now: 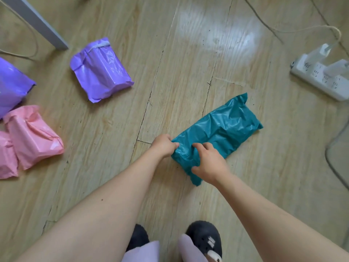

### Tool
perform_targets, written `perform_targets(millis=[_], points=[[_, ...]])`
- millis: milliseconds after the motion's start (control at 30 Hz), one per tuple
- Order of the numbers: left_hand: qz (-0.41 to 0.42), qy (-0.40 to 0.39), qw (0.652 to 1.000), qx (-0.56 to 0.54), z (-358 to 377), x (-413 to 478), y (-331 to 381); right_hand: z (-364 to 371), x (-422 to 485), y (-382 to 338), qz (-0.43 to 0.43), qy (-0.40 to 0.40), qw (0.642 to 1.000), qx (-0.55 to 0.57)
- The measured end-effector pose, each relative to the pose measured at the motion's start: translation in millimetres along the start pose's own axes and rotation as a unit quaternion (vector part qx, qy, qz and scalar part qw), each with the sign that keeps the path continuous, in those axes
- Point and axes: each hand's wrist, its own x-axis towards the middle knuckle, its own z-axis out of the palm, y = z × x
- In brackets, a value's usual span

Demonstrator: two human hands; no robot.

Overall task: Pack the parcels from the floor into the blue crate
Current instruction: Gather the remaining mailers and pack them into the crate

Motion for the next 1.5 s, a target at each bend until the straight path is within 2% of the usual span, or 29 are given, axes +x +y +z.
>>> perform_targets(millis=[333, 500, 633, 800, 1000, 1167, 1267, 1500], points=[[0.041, 0.012, 0.984, -0.173, -98.1, -182.3, 53.6, -106.3, -146.3, -79.3, -0.056, -0.014, 0.998, 0.021], [0.024, 0.015, 0.95, -0.311, -158.8, -282.9, 74.3, -164.7, -215.5, -136.9, -0.098, 0.002, 0.995, 0.011], [0.021, 0.014, 0.922, -0.387, -212.2, -362.3, 74.8, -206.8, -265.9, -185.8, -0.142, 0.04, 0.988, -0.042], [0.042, 0.06, 0.904, -0.421, -260.0, -439.6, 64.2, -240.7, -311.8, -244.2, -0.205, 0.103, 0.971, -0.069], [0.036, 0.197, 0.885, -0.42, -298.2, -524.0, 7.7, -251.0, -368.8, -310.6, -0.235, 0.107, 0.966, -0.016], [0.0, 0.286, 0.888, -0.361, -298.2, -611.6, -74.8, -225.5, -424.9, -356.3, -0.282, 0.047, 0.958, 0.024], [-0.033, 0.321, 0.874, -0.364, -290.0, -659.9, -122.2, -202.7, -462.8, -385.3, -0.308, 0.005, 0.951, 0.03], [-0.109, 0.378, 0.786, -0.477, -265.6, -735.2, -237.6, -117.4, -547.4, -464.5, -0.332, -0.065, 0.941, 0.027]])
